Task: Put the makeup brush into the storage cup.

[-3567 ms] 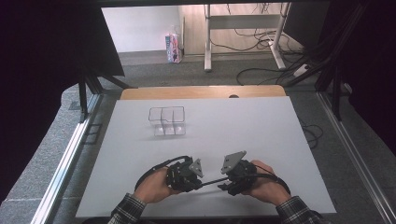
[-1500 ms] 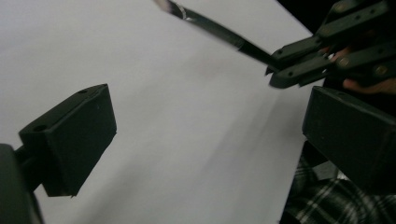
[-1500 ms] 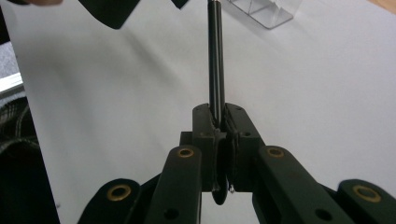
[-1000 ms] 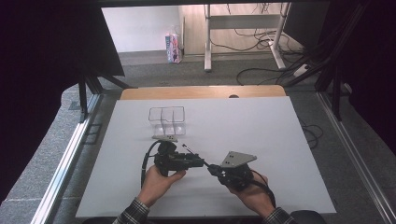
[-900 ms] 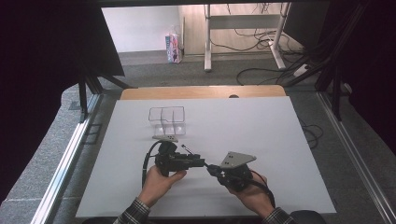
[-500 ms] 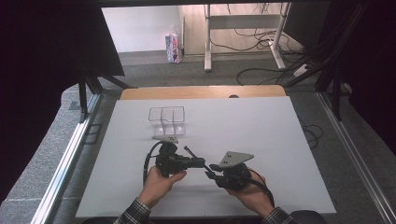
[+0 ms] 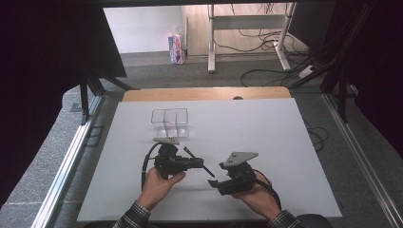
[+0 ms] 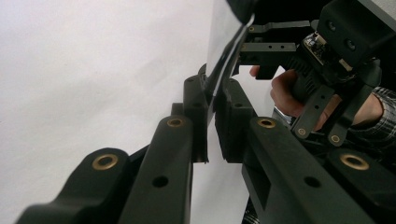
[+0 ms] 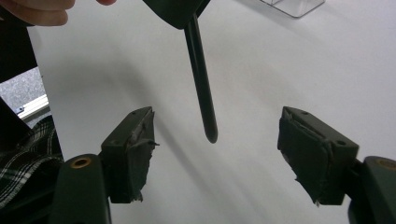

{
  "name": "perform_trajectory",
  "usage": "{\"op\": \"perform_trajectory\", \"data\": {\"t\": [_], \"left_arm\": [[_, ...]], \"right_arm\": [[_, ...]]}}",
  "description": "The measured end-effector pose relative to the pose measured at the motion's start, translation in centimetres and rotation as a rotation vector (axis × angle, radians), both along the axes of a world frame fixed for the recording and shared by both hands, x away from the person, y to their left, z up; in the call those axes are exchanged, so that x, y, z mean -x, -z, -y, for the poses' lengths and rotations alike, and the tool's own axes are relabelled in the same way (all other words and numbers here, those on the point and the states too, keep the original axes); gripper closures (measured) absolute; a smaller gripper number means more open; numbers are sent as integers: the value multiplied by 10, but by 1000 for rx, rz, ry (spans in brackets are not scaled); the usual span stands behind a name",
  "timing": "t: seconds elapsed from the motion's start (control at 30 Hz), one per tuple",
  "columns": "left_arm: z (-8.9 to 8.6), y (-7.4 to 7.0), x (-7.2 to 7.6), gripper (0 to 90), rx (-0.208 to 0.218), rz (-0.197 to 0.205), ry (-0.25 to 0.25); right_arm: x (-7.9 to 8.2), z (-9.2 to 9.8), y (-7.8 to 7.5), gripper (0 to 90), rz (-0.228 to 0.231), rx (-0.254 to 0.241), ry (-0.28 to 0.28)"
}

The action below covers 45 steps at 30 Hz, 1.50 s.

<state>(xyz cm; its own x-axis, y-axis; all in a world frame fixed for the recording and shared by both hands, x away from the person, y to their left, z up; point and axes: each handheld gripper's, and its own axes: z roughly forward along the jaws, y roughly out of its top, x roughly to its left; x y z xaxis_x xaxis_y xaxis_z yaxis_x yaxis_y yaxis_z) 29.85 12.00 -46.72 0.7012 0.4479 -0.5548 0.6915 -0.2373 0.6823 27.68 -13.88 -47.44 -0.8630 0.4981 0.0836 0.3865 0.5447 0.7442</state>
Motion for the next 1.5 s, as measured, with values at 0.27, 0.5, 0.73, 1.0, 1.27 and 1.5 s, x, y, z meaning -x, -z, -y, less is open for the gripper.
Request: {"op": "perform_trajectory", "data": {"t": [0.27,0.5,0.73,1.0,1.27,1.5], "left_arm": [[-2,-2,1,839,-24,10,-11],[-4,-4,3,839,-42,30,-11],[-5,-6,5,839,-73,46,-11],[-8,-7,7,838,-110,69,-26],[-11,-9,9,838,-158,95,-36],[-15,-10,11,838,-185,109,-45]], "right_arm": [[-1,3,0,210,-4,-1,5],[-1,7,-1,190,-4,-14,10],[-1,8,0,150,-2,-1,5],[0,15,1,139,14,10,7],[-3,25,-1,107,23,11,16],[-3,28,-2,83,18,3,8]]}}
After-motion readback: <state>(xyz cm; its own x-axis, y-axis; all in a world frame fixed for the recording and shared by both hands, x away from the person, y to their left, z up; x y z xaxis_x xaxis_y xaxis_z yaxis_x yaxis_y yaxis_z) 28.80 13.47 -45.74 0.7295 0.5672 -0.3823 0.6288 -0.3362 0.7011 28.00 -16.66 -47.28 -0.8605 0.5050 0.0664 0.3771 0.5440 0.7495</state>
